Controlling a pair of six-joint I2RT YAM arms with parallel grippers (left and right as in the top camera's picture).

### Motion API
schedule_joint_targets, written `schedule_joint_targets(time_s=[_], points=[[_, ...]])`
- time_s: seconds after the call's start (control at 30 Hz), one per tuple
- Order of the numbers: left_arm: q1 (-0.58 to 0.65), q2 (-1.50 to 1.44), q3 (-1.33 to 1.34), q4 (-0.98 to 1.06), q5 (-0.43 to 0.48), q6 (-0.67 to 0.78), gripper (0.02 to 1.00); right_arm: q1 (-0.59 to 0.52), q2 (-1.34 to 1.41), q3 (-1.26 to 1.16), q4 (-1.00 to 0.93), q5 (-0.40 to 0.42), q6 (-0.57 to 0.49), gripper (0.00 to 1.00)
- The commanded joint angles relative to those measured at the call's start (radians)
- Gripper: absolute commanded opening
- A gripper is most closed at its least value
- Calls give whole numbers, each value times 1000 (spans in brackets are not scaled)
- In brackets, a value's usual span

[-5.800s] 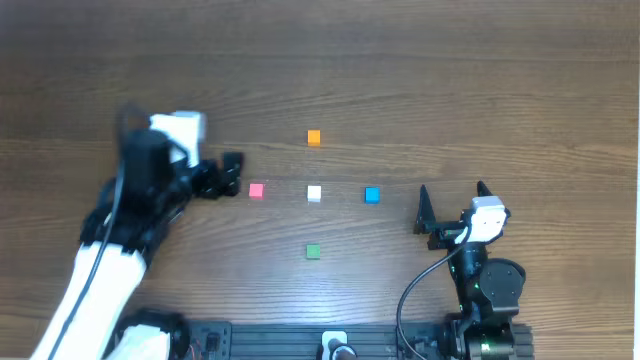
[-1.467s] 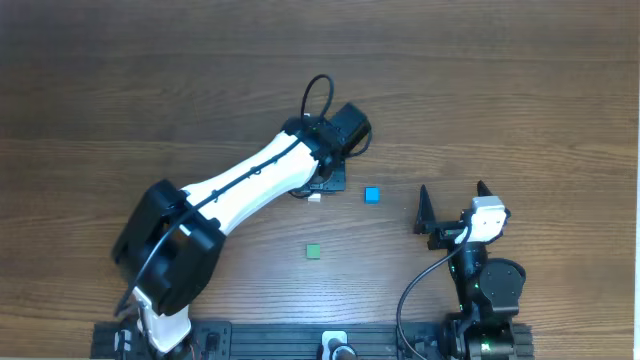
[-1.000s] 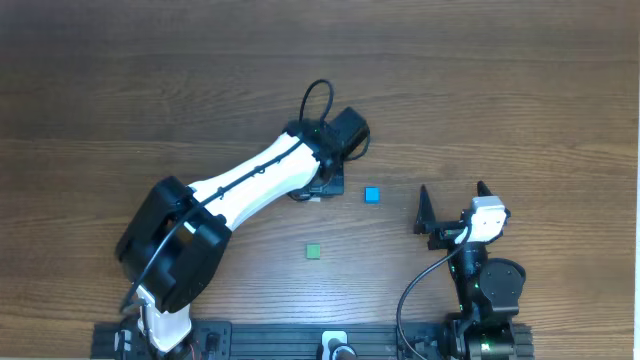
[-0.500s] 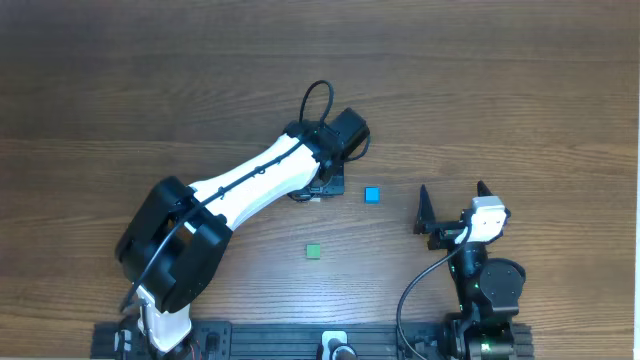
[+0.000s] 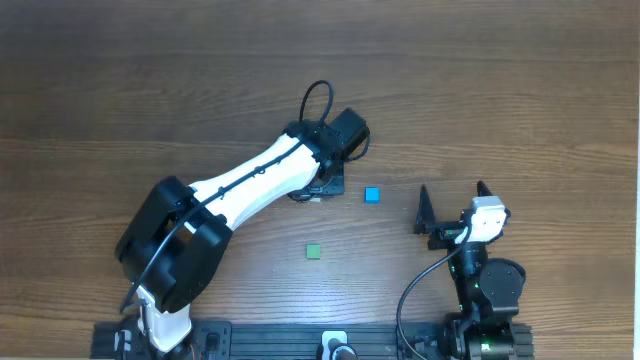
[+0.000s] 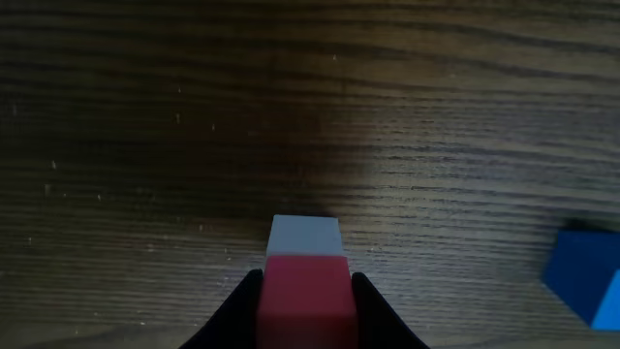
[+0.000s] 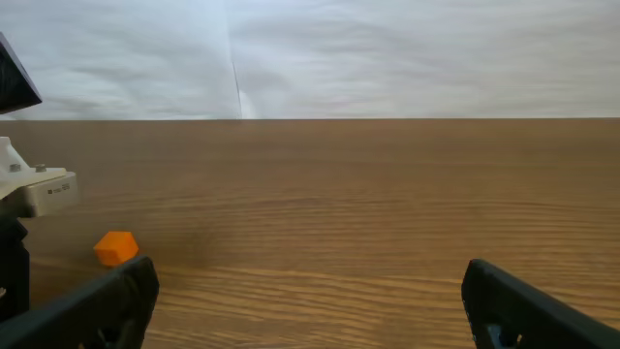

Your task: Stack Cubes

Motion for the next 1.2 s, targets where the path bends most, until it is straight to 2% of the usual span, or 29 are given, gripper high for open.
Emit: schedule_joint_targets(time_s=[0.03,0.27,0.67,0.93,1.2], points=[[2,14,-14,2,-2,-14,47,-2,-8,-8,2,-5,-2,993],[2,14,-16,2,-2,-14,49,-2,-8,-8,2,-5,-2,993],[2,19,-16,2,-10,-14,117,-2,-8,-8,2,-5,-2,991],[2,23,-16,3,-12,-15,198,-2,-8,-8,2,-5,-2,991],[2,23,-16,3,-13,-15,318,-2,-8,-8,2,-5,-2,991]])
